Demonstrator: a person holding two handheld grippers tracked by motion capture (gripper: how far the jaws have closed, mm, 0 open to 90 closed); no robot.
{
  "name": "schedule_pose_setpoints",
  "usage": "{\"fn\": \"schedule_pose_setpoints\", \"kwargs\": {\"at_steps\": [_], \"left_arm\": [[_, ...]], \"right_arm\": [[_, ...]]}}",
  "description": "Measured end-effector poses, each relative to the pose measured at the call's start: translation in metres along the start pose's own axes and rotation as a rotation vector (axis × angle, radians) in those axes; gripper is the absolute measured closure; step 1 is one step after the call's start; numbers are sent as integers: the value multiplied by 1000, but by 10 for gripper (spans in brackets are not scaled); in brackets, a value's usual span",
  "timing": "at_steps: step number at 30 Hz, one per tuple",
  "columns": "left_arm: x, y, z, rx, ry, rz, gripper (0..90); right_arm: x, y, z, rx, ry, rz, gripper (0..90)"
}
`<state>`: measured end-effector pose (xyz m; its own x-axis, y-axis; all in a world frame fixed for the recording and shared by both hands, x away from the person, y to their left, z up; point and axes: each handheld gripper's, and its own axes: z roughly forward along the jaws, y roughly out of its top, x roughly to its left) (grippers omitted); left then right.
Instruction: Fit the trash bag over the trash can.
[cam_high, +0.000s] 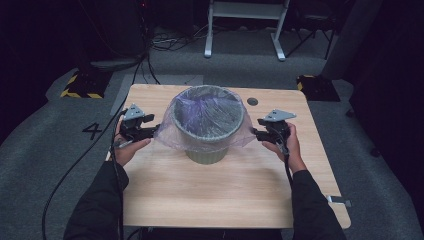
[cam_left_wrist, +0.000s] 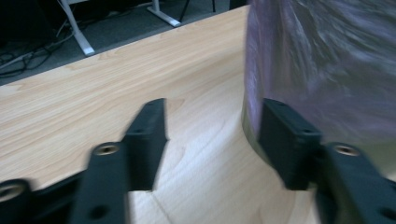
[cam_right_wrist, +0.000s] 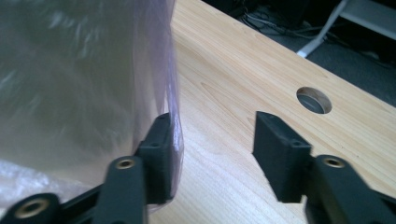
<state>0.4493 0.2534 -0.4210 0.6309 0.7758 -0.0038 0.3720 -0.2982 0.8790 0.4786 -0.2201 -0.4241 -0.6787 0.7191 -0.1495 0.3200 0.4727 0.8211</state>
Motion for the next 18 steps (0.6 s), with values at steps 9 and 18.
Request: {"fn": "schedule_pose_setpoints", "kwargs": {"at_steps": [9,18], "left_arm": [[-32,-15,-18,27,-83,129,208],[-58,-22,-30,-19,-125,162,201]], "right_arm": [[-13,-9,-17,-49,-1,74,334],[9,-4,-41,-106,42,-44,318]]}}
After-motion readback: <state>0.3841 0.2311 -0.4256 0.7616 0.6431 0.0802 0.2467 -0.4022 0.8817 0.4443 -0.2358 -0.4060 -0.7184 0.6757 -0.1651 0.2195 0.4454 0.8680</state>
